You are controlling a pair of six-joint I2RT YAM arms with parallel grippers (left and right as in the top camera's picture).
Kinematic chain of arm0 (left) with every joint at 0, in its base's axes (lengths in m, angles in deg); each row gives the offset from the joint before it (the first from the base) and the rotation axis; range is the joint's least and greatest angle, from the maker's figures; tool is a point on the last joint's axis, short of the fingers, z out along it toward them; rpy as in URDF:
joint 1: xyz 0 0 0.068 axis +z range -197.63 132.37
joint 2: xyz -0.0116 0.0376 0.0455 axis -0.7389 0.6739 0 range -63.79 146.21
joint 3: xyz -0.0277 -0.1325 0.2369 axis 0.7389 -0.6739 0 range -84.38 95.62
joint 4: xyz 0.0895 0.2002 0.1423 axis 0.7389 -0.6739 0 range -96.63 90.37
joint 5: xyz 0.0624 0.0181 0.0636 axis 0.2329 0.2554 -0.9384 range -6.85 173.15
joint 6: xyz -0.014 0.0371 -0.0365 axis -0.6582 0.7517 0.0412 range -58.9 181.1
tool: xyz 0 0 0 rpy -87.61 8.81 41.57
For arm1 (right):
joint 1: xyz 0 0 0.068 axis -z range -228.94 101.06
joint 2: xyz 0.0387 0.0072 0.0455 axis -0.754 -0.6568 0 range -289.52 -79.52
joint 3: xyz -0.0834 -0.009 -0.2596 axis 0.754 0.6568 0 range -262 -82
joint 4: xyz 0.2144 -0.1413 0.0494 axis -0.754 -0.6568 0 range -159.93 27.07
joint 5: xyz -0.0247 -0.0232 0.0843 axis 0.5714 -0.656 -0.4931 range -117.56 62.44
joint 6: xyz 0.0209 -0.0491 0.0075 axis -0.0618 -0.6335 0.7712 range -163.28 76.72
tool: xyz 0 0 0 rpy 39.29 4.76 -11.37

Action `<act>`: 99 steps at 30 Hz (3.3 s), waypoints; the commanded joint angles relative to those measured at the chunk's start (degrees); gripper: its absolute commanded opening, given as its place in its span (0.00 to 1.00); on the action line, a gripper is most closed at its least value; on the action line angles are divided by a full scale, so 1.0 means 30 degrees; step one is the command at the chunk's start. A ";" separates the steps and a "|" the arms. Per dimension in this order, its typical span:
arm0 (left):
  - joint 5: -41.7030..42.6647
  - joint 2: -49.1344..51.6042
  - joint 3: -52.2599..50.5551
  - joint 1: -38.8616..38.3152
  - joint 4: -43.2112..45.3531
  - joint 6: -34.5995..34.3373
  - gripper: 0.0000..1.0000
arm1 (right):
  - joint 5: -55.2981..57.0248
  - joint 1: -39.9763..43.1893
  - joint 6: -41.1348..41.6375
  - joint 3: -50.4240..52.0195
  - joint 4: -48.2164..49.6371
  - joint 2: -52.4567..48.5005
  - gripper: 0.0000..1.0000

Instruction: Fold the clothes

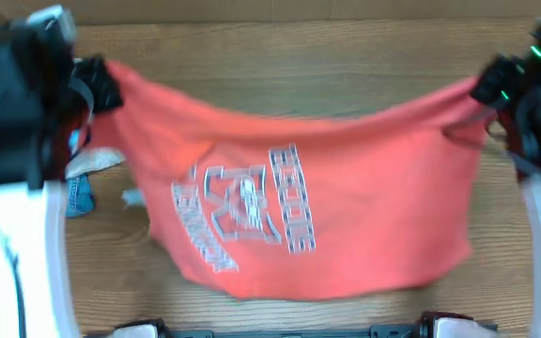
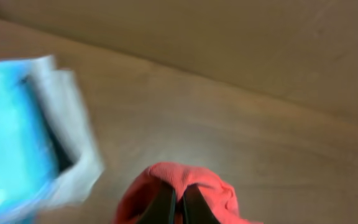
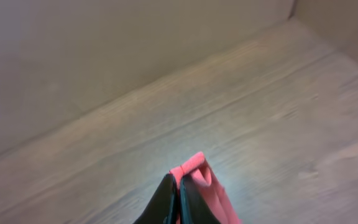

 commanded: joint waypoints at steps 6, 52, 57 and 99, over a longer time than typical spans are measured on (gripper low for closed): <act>0.8065 0.4881 0.3395 0.1333 0.6375 -0.1202 0.04 | -0.0102 0.0080 -0.0255 -0.2535 0.3410 -0.2135 0.04; 0.2368 0.6951 -0.6863 0.0838 -0.9100 0.3847 0.04 | -0.0459 0.5027 0.1494 0.1064 -1.1191 -0.9668 0.04; 0.1792 0.3424 -0.8561 0.2135 -0.7905 0.2987 0.04 | -0.0605 0.5355 0.1523 0.1537 -1.1271 -0.9522 0.04; 0.2506 -0.2484 -1.3566 0.2892 0.2157 -0.1268 0.04 | -0.3978 0.5304 -0.0240 0.3330 -0.5858 -0.4350 0.04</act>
